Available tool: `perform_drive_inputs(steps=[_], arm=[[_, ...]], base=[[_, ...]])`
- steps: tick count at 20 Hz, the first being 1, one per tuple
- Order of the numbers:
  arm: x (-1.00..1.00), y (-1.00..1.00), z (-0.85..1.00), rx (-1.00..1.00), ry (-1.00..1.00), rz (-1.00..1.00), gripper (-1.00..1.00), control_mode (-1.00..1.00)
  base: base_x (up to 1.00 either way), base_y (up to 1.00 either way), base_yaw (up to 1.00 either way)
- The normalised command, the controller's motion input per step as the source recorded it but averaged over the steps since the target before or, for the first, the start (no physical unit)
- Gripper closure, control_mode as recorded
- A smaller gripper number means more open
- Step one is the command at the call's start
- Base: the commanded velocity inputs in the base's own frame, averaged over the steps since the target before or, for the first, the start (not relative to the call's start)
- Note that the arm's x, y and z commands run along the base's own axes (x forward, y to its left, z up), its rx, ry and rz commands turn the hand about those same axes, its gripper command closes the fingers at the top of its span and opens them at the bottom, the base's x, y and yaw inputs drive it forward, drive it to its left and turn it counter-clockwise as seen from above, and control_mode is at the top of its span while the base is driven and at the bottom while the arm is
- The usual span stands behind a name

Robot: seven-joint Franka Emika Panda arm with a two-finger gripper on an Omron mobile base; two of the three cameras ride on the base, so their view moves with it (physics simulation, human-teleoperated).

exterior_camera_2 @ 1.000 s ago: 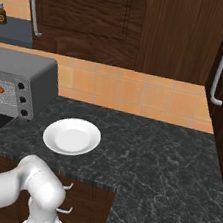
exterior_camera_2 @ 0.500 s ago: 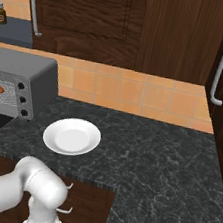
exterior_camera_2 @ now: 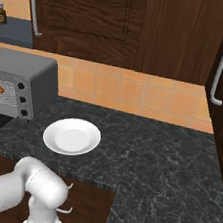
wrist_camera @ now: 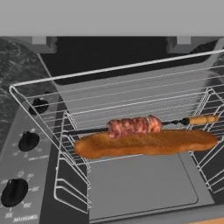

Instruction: Pick up the kebab skewer and baguette bread, and place them inside the toaster oven. Close the toaster oven door and start by setting the timer.

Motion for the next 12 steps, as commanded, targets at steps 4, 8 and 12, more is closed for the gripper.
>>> perform_drive_inputs(steps=[4, 8, 12], arm=[[0.07, 0.03, 0.0, 0.0, 0.0, 0.04, -1.0, -1.0], [0.01, 0.11, 0.0, -0.01, 0.0, 0.02, -1.0, -1.0], [0.0, 0.13, 0.0, -0.01, 0.0, 0.0, -1.0, -1.0]], base=[[0.0, 0.0, 0.0], [0.0, 0.0, 0.0], [0.0, 0.0, 0.0]])
